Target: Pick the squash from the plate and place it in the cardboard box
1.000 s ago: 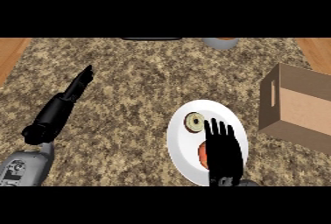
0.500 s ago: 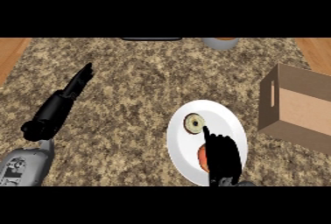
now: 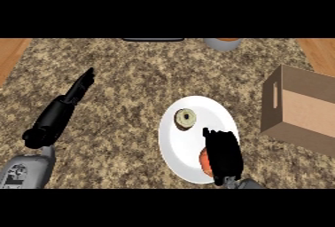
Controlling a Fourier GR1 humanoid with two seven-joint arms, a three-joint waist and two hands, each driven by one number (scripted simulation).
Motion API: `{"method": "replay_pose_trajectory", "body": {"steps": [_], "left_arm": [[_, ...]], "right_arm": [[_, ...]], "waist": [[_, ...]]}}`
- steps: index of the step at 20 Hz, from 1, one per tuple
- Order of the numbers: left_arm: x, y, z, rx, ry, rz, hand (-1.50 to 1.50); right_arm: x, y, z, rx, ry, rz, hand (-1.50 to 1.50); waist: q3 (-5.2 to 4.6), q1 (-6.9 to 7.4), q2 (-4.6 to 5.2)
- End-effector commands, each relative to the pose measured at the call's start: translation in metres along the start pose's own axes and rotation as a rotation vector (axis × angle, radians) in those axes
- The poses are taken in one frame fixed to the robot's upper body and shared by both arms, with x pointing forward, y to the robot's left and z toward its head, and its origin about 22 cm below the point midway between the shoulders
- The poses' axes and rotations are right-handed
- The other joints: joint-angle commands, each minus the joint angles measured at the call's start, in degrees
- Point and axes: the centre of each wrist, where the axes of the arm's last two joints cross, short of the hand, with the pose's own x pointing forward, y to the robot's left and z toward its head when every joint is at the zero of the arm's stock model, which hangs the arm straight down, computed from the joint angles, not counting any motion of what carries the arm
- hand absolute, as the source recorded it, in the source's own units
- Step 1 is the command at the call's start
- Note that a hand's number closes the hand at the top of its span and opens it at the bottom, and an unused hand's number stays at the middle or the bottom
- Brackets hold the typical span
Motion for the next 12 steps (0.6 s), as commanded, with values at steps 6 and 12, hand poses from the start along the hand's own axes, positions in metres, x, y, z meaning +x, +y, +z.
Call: {"method": "replay_pose_trajectory", "body": {"steps": [6, 12], "left_arm": [[0.007, 0.002, -0.009, 0.015, -0.003, -0.010, 0.00], [0.000, -0.002, 0.001, 0.023, 0.013, 0.006, 0.00]], "right_arm": [[-0.002, 0.002, 0.065, -0.038, -0.723, -0.071, 1.50], [-0.064, -0.044, 0.095, -0.248, -1.021, -0.040, 1.50]], "waist": [[0.48, -0.75, 0.16], [0.43, -1.47, -0.05]]}}
